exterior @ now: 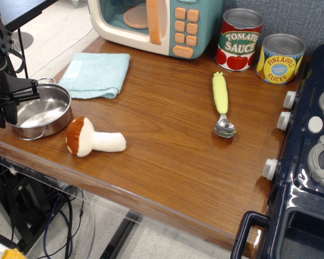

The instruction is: Move the pot to the bottom right of the table near the stove.

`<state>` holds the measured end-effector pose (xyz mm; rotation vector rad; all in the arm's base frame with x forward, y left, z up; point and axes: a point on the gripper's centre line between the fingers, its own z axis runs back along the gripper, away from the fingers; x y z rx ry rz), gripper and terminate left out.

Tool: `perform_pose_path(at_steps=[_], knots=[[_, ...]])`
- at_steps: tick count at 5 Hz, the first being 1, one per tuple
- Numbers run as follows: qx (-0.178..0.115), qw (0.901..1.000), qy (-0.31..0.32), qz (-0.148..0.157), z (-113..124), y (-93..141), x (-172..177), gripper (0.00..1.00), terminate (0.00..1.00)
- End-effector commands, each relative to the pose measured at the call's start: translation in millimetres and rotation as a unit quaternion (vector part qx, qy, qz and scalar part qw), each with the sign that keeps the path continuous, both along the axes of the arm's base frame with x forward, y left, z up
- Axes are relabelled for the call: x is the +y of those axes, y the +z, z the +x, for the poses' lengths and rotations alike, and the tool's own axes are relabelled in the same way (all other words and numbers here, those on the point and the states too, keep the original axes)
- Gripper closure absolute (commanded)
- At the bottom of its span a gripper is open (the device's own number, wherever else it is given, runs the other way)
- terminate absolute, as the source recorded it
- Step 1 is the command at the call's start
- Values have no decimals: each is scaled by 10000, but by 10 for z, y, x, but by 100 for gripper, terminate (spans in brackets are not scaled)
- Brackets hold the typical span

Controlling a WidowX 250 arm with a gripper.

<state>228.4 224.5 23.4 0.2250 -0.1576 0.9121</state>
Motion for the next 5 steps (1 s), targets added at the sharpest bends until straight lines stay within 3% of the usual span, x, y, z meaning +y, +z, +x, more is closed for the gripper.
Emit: perform_pose_path(at_steps=[1,2,3,5], knots=[[-238,9995,-185,54,23,169,-102,100,0],[-464,9988,-170,29,-8,383,-151,100,0],[-843,9961,-146,-209,-34,653,-271,100,0],[-1394,9854,-807,-557,86,985,-851,100,0]])
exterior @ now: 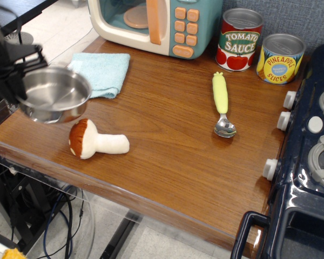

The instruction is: Move the pot to the bottom right of the table near the stove.

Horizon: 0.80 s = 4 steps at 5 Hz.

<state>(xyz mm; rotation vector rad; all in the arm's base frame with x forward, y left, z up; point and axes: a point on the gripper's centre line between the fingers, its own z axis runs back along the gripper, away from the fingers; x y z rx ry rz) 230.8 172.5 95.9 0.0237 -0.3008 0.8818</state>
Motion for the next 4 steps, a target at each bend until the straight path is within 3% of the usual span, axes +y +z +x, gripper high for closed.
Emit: perform_pose_path(at_steps=[1,4], knots=[[-518,9932,-1042,24,110,300,-741,100,0],[-338,9675,-2501,-168,379,-46,-1756,100,0]])
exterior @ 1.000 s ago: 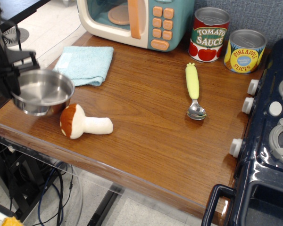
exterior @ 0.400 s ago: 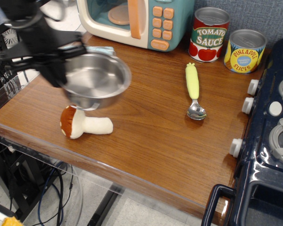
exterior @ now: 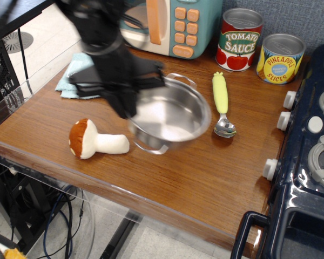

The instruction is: Move the pot to the bottom right of the table near the stove.

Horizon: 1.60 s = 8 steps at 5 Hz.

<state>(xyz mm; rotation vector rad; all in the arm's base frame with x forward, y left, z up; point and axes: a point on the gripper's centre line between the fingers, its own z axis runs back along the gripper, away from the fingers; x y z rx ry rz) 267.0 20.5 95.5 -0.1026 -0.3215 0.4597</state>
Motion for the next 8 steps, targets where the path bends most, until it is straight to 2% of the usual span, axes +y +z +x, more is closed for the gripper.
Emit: perform_pose_path(at_steps=[1,2,4,5,7,8], knots=[[92,9976,-689,20,65,-216,-423,100,0],[191,9951,-957,-179,90,-369,-552,100,0],[446,9914,-1225,-65,25,-556,-642,100,0],[482,9909,-1258,-12,11,-549,-634,0,0],[419,9924,-1160,-18,-1,-443,-545,0,0],[238,9934,-1126,-7,-27,-297,-492,0,0]])
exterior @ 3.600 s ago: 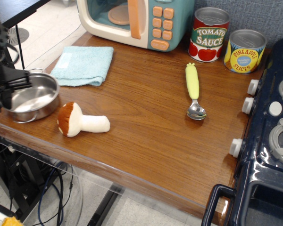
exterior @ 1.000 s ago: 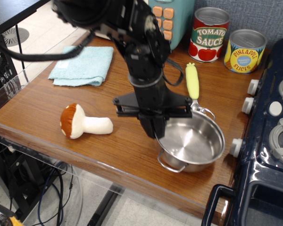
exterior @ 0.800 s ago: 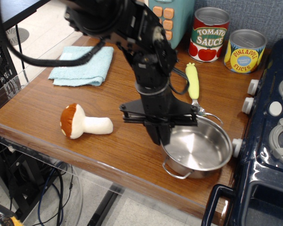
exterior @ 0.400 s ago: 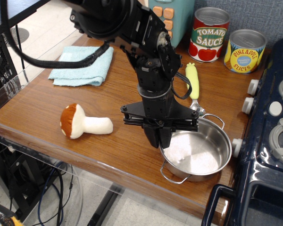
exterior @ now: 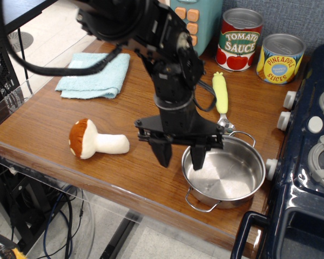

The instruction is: Move the pot to the bottom right of the table near the stove.

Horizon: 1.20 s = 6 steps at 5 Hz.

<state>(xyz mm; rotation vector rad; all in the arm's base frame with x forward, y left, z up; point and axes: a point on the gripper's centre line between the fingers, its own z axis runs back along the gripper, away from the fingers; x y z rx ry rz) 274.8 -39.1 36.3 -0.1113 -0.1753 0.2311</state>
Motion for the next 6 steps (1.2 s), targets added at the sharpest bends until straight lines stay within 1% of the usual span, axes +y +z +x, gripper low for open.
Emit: perform_pose_path(at_steps=[1,5,6], knots=[[-663,9977,112,-80,-147,469,187,0,0],[-663,9977,112,-80,-147,469,187,0,0],[-663,9977,112,-80,-147,469,187,0,100]])
